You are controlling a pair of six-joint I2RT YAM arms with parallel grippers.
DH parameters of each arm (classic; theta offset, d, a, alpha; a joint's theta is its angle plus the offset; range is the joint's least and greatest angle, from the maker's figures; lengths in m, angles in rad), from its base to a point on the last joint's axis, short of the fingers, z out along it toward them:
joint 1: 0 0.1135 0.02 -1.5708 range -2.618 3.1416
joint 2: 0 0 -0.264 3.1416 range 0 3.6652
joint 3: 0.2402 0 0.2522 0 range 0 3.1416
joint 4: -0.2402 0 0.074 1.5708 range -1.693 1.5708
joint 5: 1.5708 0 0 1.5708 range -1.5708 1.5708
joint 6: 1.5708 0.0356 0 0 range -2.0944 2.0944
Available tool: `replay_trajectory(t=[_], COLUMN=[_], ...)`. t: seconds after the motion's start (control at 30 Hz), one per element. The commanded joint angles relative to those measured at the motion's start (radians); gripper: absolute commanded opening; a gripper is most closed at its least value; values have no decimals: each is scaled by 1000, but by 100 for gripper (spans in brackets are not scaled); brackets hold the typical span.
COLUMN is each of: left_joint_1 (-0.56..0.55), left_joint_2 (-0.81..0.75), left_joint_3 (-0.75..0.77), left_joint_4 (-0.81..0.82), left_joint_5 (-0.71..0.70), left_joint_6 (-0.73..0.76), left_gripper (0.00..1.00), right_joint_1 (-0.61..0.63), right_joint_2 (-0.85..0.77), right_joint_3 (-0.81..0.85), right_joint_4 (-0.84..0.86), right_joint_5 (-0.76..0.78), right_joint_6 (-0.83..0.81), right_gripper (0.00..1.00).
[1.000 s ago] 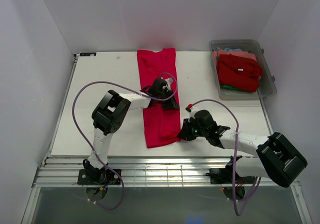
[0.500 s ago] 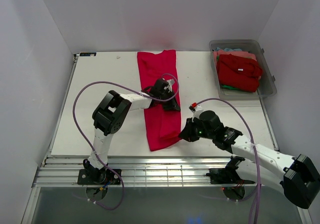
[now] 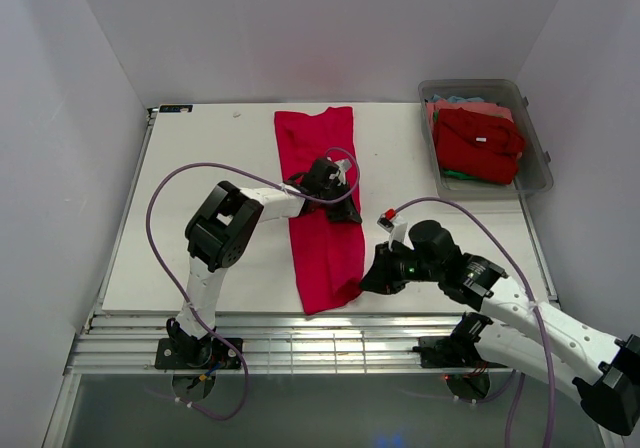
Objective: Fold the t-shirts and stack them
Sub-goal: Grab the bottom of the folded rectangular tshirt with both arms
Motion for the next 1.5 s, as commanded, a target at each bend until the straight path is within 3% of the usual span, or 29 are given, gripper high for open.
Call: replay_trajectory(t=[0.0, 0.17, 0.3, 0.47, 0.6, 0.63, 0.7, 0.77, 0.8, 0.9, 1.13, 1.33, 1.47], left_joint_1=[11, 11, 11, 11, 11, 11, 13, 11, 11, 11, 11, 8, -36], left_joint_2=[21, 19, 13, 10, -45, -67, -145, -200, -255, -358, -518, -562, -649], left_joint_3=[-6, 2, -1, -5, -14, -15, -14, 1, 6, 22, -138, -291, -366], left_joint_4=[-74, -86, -91, -94, -103, -100, -100, -100, -108, -146, -359, -476, -566], left_joint_5=[-93, -94, -97, -96, -134, -145, -180, -203, -220, -235, -343, -274, -304], left_joint_6=[41, 47, 51, 51, 48, 51, 58, 66, 70, 64, 23, -35, -95], left_gripper=[12, 12, 11, 11, 11, 13, 28, 48, 65, 87, 90, 87, 85], right_joint_1=[17, 16, 16, 16, 17, 16, 16, 17, 16, 16, 17, 17, 17], right_joint_2=[-42, -90, -111, -62, 66, 88, 157, 198, 233, 287, 332, 350, 304], right_joint_3=[73, 77, 42, -25, -58, -58, -56, -53, -51, -50, -42, -16, -15], right_joint_4=[-111, -186, -212, -111, 33, 50, 71, 94, 98, 128, 168, 127, 85], right_joint_5=[-98, -37, 168, 272, 299, 301, 312, 313, 313, 307, 326, 319, 326], right_joint_6=[-27, -58, -28, -3, 11, 9, 8, 0, -4, -14, -21, -34, -40], right_gripper=[17, 19, 18, 16, 18, 20, 27, 30, 40, 48, 49, 48, 49])
